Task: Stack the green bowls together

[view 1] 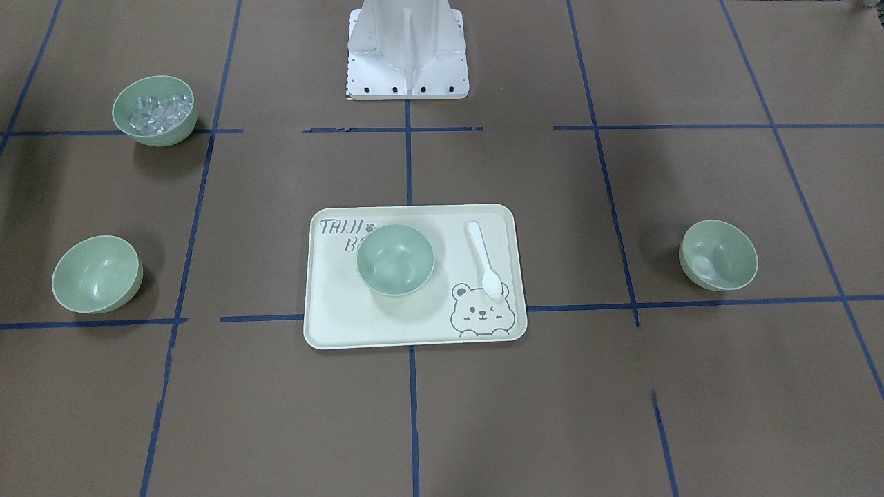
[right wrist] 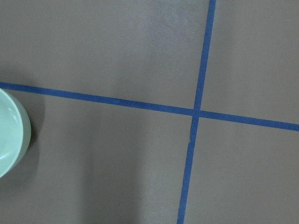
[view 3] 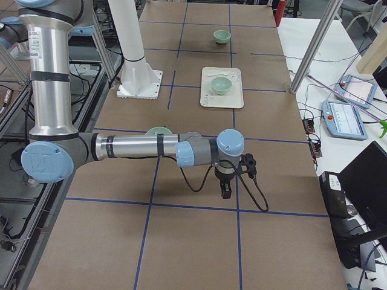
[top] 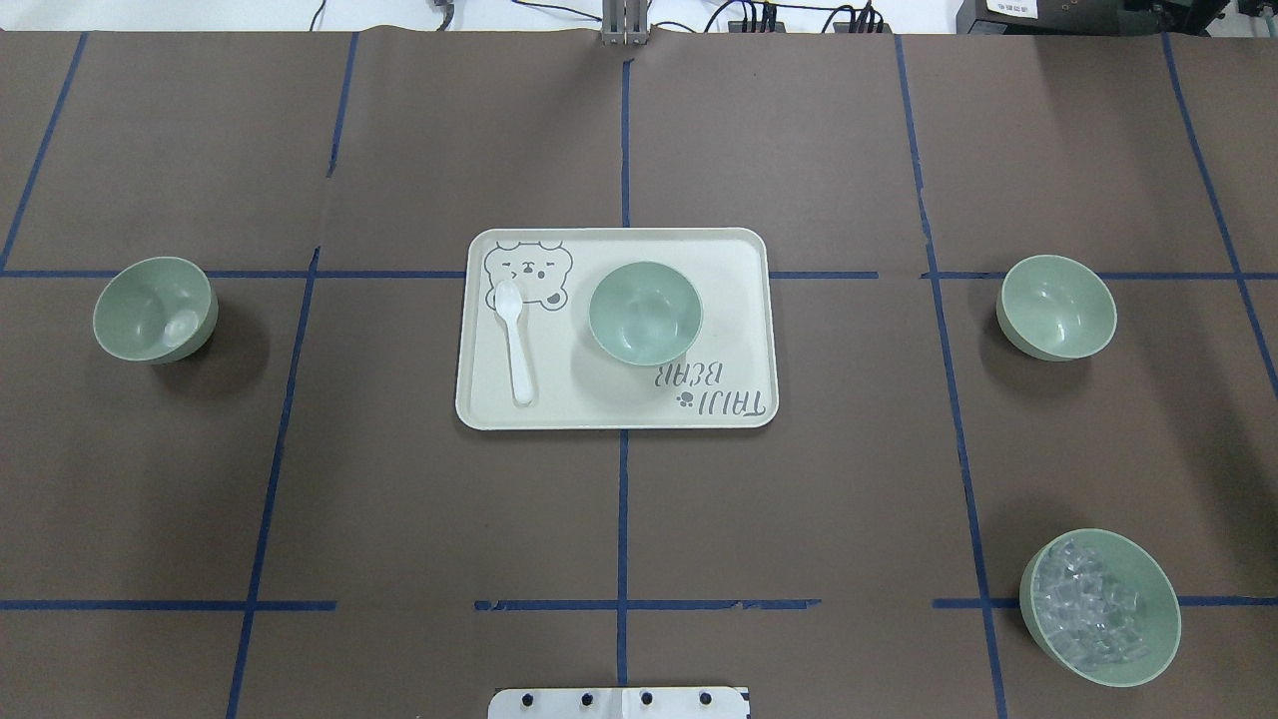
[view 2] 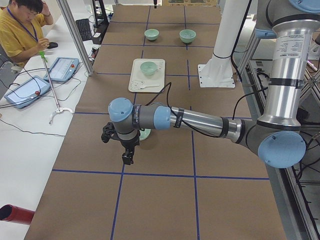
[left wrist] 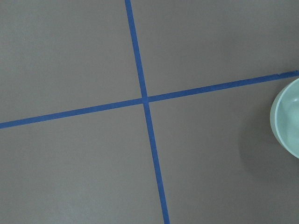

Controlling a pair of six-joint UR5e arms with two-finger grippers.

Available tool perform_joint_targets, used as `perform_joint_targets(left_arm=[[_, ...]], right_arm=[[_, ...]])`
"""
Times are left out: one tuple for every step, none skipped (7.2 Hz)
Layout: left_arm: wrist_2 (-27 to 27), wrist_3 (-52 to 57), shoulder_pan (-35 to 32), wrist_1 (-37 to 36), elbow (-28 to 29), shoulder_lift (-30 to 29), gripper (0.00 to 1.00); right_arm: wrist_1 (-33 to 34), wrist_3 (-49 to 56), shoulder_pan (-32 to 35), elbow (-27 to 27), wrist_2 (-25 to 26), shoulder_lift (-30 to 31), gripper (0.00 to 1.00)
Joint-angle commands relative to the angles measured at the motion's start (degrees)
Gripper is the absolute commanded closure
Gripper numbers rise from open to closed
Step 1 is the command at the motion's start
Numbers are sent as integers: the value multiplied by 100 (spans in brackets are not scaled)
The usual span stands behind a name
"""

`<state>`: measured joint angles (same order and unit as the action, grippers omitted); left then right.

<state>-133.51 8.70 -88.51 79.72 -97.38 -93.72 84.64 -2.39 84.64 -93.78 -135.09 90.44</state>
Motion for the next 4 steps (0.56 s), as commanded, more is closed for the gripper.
perform_joint_targets(left_arm=[[0, 0, 0, -9, 0, -40, 0], [0, 0, 0, -9, -9, -67, 0], [0, -9, 9, 0, -17, -84, 0], [-87, -122, 18, 18, -70, -224, 0]], right_arm=[[-9, 19, 0, 0, 0, -9, 0], [-18, -15, 0, -17, 0, -18, 0], [-435, -59, -9, -26, 26, -18, 0], [-735, -86, -44, -18, 26, -27, 0]])
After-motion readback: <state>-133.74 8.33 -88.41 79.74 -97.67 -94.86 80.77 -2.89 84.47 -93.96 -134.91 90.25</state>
